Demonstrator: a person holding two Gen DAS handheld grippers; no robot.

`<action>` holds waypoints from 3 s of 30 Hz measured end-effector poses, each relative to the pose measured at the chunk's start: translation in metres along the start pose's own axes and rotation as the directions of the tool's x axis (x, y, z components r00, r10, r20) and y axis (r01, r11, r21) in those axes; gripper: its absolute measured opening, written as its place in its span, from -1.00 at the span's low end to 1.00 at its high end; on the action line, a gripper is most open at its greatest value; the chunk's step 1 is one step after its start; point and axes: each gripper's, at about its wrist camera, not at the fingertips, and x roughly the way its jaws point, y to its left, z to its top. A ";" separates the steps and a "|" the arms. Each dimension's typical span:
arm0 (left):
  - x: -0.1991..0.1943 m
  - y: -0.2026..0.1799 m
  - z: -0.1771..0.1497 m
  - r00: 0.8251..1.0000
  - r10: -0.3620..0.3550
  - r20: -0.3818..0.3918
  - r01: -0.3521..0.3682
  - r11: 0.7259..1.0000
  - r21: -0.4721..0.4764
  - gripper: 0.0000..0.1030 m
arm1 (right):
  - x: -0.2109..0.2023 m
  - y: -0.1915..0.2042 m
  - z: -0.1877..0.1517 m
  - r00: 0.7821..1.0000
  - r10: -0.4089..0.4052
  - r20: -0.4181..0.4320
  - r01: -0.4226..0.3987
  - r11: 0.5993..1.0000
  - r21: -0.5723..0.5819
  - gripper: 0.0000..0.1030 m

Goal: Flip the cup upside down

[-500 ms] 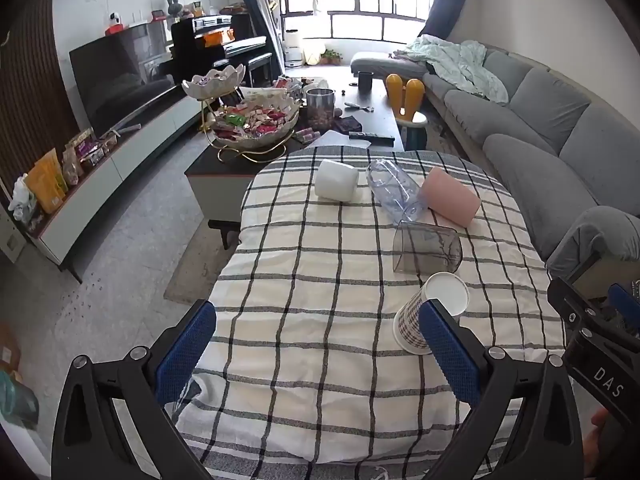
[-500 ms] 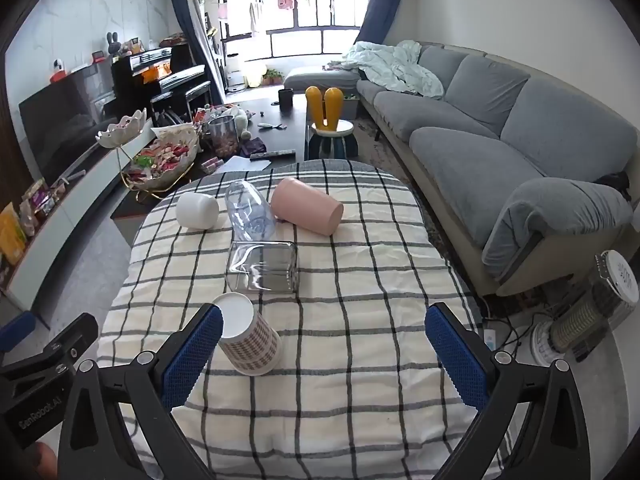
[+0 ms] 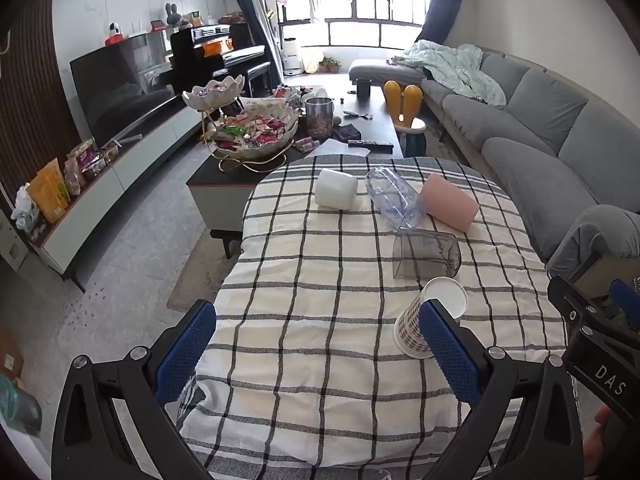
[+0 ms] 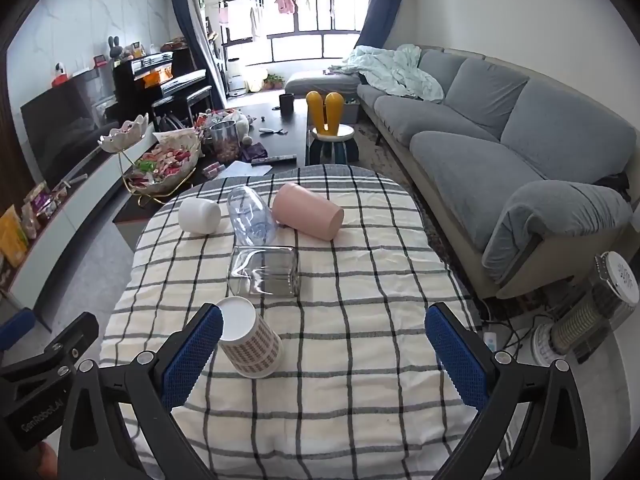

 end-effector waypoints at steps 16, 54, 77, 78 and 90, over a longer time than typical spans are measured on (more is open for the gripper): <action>-0.003 -0.002 0.000 1.000 -0.008 0.000 0.008 1.000 0.002 1.00 | -0.009 -0.003 -0.002 1.000 0.005 0.011 -0.005 1.000 0.006 0.97; -0.002 -0.004 -0.002 1.000 -0.014 -0.008 0.014 1.000 -0.001 1.00 | -0.008 -0.004 -0.003 1.000 0.010 0.012 -0.010 1.000 0.009 0.97; 0.014 0.005 0.005 1.000 -0.002 -0.017 0.002 1.000 -0.016 1.00 | 0.001 0.002 0.004 1.000 0.007 0.015 -0.008 1.000 0.021 0.97; 0.015 0.005 0.005 1.000 -0.002 -0.019 0.001 1.000 -0.019 1.00 | 0.002 0.004 0.003 1.000 0.006 0.012 -0.006 1.000 0.024 0.97; 0.015 0.001 0.008 1.000 -0.005 -0.009 0.005 1.000 -0.005 1.00 | 0.006 -0.001 0.005 1.000 0.004 0.007 -0.005 1.000 0.027 0.97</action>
